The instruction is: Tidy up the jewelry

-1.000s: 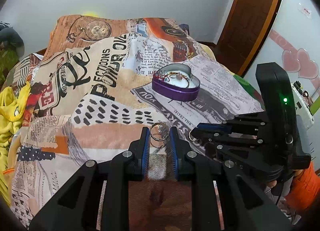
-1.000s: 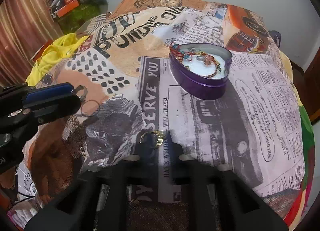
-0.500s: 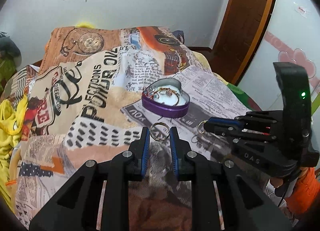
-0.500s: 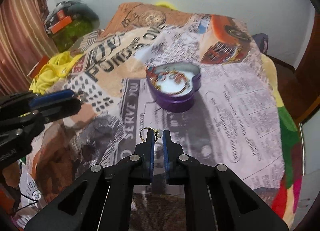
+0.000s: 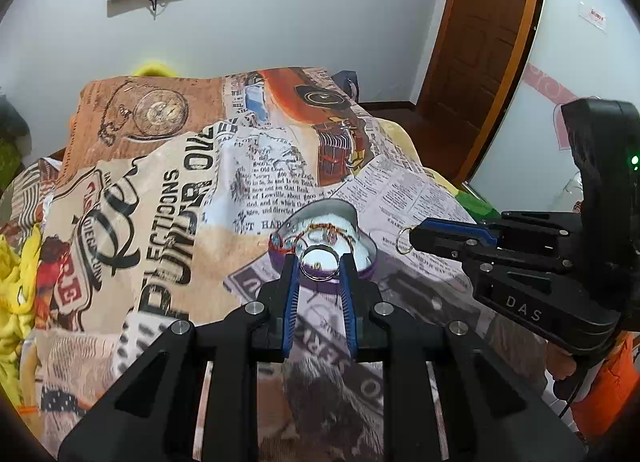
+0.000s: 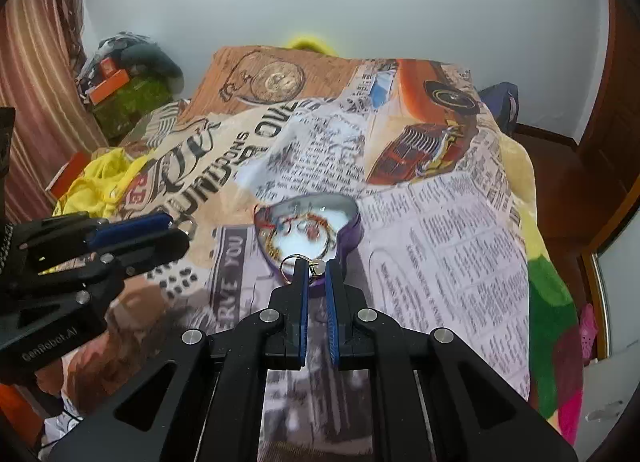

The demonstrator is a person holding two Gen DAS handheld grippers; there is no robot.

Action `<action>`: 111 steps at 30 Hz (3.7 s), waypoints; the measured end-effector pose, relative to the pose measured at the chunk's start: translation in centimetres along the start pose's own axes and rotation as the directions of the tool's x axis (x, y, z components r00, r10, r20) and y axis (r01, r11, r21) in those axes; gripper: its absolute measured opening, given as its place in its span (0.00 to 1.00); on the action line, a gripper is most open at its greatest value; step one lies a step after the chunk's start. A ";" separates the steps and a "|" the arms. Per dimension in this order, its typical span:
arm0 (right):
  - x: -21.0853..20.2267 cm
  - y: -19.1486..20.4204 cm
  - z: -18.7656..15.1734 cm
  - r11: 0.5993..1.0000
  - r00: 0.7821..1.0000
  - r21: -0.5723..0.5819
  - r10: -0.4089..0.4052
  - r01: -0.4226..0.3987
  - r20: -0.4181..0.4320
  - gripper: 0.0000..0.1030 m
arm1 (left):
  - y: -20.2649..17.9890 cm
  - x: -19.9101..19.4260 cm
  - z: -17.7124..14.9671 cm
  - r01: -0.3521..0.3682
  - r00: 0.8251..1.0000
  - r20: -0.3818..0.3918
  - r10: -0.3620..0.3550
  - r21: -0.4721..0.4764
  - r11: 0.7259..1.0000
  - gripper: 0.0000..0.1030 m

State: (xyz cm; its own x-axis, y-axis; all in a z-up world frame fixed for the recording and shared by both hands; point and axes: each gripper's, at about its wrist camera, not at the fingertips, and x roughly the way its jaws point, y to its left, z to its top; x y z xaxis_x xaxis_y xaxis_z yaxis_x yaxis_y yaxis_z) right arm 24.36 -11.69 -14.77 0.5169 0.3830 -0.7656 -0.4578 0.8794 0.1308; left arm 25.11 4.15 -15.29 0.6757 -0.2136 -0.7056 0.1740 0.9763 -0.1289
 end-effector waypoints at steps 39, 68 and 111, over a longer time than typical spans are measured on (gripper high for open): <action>2.9 -0.2 1.8 0.999 0.998 -0.052 0.012 -0.015 -0.065 0.13 | 2.3 5.5 3.1 0.049 0.996 -0.078 -0.052 -0.037 0.998 0.18; -25.8 6.5 -0.9 0.988 0.798 0.005 -0.126 0.152 0.590 0.18 | -7.7 -23.6 0.2 -0.182 0.830 0.537 0.150 0.006 0.983 0.40; -28.3 8.2 -5.4 0.958 0.698 0.097 -0.263 0.269 0.666 1.00 | -9.2 -27.5 -3.8 -0.234 0.761 0.607 0.228 -0.071 0.970 0.98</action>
State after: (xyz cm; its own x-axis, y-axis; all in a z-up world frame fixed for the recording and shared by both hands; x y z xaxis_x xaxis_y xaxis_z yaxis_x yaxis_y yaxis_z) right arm 2.04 -16.82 4.60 0.9631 0.2241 -0.1489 -0.2294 0.9731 -0.0195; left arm 2.18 1.20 2.68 0.9890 0.0383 -0.1430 -0.0401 0.9991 -0.0096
